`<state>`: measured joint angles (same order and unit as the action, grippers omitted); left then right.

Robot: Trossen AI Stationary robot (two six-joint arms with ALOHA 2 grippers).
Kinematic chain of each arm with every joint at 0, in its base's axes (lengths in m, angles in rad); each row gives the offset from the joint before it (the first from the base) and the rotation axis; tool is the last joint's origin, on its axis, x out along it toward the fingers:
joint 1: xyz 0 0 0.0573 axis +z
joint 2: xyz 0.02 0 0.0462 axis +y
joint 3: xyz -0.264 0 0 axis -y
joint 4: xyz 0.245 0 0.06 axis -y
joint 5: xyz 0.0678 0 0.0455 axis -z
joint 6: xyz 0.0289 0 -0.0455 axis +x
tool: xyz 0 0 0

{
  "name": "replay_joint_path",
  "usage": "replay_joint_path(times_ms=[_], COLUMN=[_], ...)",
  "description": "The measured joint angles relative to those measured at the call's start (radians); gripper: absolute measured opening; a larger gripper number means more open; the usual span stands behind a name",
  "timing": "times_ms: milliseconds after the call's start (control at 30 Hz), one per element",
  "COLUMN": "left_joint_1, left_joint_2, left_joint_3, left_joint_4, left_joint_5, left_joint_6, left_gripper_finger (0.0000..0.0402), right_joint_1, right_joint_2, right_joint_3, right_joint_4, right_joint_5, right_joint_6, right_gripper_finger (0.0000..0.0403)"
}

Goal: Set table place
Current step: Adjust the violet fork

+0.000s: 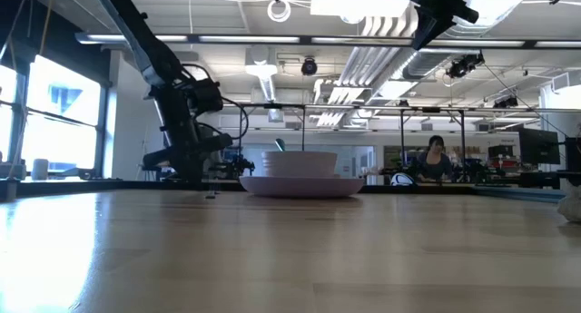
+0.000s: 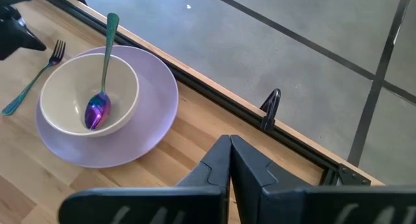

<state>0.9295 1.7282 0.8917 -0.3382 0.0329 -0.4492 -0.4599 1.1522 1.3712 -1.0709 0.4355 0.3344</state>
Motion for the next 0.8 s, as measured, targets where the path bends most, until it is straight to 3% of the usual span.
replay_joint_path(times_ms=[600,800], left_joint_1=[0.0,0.0], left_joint_2=[0.045,0.045], left_joint_3=[0.112,0.112], left_joint_4=[0.016,-0.101], left_joint_5=[-0.001,-0.052], left_joint_6=[0.016,0.035], left_gripper_finger=[0.0,0.0], right_joint_1=[0.001,0.001], right_joint_2=[0.0,0.0], right_joint_3=[0.0,0.0], right_joint_4=[0.0,-0.001], right_joint_5=[-0.001,-0.001], right_joint_6=[0.001,-0.002], right_gripper_finger=[0.0,0.0])
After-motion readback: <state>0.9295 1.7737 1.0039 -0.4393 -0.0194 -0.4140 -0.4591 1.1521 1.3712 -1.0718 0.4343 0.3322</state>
